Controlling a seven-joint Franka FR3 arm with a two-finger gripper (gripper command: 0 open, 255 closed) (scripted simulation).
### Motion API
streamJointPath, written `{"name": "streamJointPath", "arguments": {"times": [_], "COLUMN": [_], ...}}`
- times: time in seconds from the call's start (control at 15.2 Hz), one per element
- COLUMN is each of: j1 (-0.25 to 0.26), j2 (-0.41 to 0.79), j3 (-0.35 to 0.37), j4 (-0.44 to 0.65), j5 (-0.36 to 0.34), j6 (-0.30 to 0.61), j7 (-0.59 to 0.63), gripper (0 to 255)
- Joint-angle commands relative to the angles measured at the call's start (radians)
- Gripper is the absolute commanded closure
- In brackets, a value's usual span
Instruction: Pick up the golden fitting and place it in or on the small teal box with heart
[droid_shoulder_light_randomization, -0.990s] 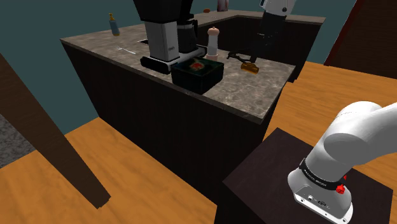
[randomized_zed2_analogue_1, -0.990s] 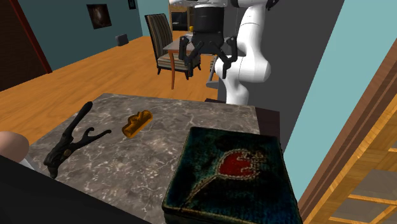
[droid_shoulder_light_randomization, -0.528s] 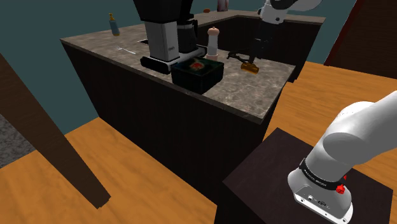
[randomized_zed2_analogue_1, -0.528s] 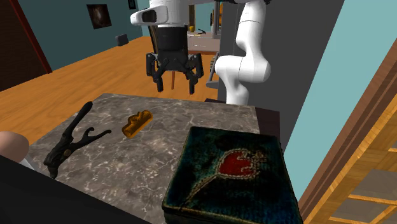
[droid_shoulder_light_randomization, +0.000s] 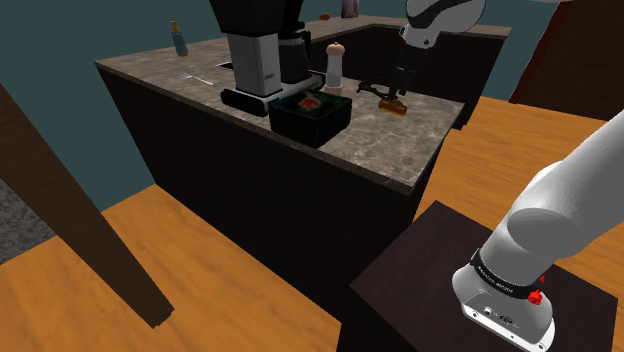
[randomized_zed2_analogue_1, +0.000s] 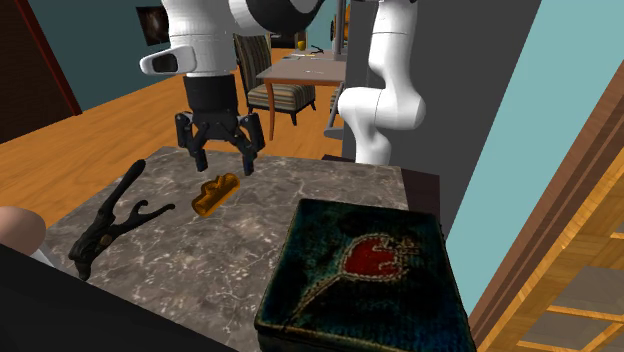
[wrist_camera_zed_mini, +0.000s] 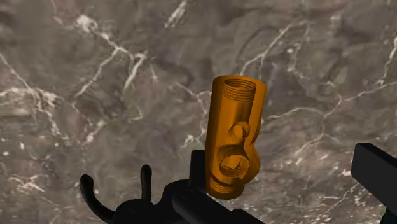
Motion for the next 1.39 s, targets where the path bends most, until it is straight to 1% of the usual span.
{"name": "streamJointPath", "arguments": {"times": [0.0,0.53,0.99,1.06,1.32], "j1": [-0.003,0.001,0.001,0.001,0.001], "j2": [0.072,0.112,0.112,0.112,0.112], "j3": [-0.031,-0.031,-0.03,-0.03,-0.03], "j4": [0.049,-0.012,-0.012,-0.012,-0.012], "j5": [0.031,0.055,0.055,0.055,0.055], "j6": [0.014,0.112,0.112,0.112,0.112], "j7": [-0.054,-0.071,-0.071,-0.071,-0.071], "gripper": [0,0,0,255,255]}}
